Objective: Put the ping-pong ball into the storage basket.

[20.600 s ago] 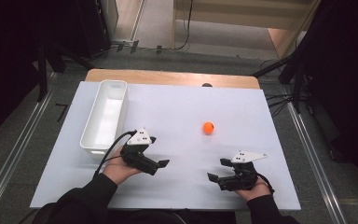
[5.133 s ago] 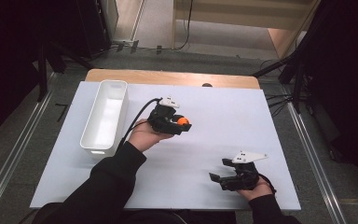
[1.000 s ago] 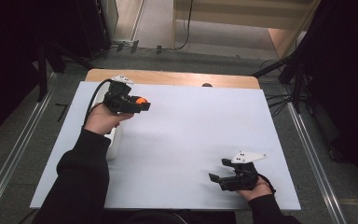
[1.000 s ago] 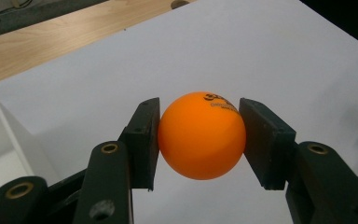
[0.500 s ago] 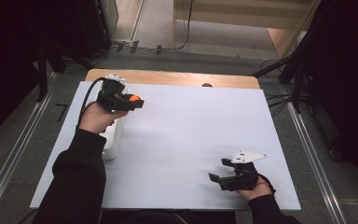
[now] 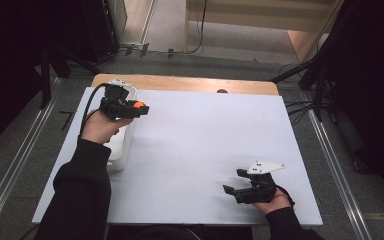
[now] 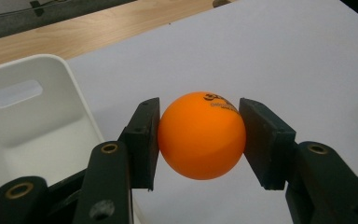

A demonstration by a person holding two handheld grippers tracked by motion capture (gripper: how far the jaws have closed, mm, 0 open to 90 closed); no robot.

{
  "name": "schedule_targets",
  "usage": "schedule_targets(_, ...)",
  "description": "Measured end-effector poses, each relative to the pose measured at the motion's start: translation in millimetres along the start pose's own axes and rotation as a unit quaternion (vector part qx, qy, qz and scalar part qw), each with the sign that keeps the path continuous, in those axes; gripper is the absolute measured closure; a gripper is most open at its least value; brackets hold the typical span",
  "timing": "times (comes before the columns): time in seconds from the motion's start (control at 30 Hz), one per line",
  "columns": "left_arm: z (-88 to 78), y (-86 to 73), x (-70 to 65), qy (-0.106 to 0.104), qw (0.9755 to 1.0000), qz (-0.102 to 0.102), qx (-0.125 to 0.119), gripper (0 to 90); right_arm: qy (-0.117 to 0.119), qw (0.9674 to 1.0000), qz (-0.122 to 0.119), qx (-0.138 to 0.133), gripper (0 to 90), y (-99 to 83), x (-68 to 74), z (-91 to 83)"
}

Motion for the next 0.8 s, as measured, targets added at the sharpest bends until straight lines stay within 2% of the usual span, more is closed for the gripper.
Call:
schedule_targets(0.37,-8.0,-3.4,13.8,0.012,0.9997,-0.019,-0.006,50.8,0.003,1.0,0.002,0.0,17.5,0.9,1.2,0.3)
schedule_targets(0.6,-9.7,-5.4,19.8,0.025,0.9994,-0.026,-0.002,50.8,0.002,1.0,0.001,0.001,17.5,0.8,1.0,0.3)
schedule_targets(0.8,-12.7,-6.9,27.4,0.031,0.9986,-0.041,-0.006,50.8,0.002,1.0,0.001,0.001,17.5,0.8,1.0,0.3)
Point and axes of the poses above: each handheld gripper's, and its own axes: z roughly forward along the jaws, y roughly out of its top, x roughly to its left, the point moved 7 cm from there along z, roughly forward along the jaws, and after that the axes turned 10 degrees about x, right-handed, at the moved point
